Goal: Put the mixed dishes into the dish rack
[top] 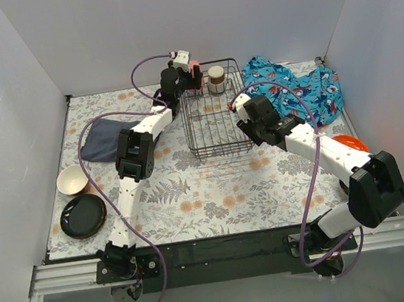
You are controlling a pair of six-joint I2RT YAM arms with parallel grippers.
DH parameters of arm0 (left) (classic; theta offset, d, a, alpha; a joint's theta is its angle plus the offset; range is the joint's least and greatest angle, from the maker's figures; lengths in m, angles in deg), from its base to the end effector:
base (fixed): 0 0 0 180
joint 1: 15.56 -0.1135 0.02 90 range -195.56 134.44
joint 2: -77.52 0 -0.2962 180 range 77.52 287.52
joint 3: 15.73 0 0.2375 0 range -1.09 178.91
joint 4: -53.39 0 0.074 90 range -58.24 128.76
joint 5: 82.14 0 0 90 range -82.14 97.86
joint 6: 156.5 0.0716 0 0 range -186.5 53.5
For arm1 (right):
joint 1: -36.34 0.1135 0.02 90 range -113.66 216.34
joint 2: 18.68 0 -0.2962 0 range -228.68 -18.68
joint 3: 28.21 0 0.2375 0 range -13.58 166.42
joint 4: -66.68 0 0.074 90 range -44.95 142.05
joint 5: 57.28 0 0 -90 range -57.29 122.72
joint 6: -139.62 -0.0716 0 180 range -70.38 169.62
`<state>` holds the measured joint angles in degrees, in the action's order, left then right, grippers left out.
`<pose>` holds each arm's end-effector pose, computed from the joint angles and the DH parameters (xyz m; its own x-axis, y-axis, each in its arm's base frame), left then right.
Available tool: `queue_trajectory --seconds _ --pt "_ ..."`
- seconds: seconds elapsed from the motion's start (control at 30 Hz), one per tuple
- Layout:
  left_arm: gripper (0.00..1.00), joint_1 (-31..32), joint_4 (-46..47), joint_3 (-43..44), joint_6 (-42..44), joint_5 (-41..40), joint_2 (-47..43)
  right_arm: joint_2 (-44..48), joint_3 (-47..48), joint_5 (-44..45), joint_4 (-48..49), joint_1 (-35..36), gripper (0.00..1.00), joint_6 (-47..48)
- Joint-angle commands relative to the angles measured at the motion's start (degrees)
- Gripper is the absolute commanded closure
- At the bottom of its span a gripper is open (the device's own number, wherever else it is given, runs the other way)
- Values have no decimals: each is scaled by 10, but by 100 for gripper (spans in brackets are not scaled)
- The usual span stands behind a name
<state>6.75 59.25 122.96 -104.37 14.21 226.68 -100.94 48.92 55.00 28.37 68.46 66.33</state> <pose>0.6007 -0.2550 0.2105 -0.3529 -0.5147 -0.7814 0.3327 0.7115 -0.6189 0.2842 0.1464 0.2893 -0.4833 -0.6176 -0.6205 -0.4154 0.7857 -0.4585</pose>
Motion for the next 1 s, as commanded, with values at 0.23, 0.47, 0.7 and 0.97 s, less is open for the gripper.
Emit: queue_trajectory --seconds 0.23,0.47,0.7,0.97 --pt "16 14 -24 -18 19 5 -82 1 10 -32 0 -16 44 1" --pt "9 16 -31 -25 22 -9 -104 2 6 -42 9 -19 43 -4" --pt "5 16 -32 -16 47 -56 -149 1 10 -54 14 -21 43 -3" --pt "5 -25 -126 -145 46 -93 -303 -11 36 -75 21 -25 41 3"
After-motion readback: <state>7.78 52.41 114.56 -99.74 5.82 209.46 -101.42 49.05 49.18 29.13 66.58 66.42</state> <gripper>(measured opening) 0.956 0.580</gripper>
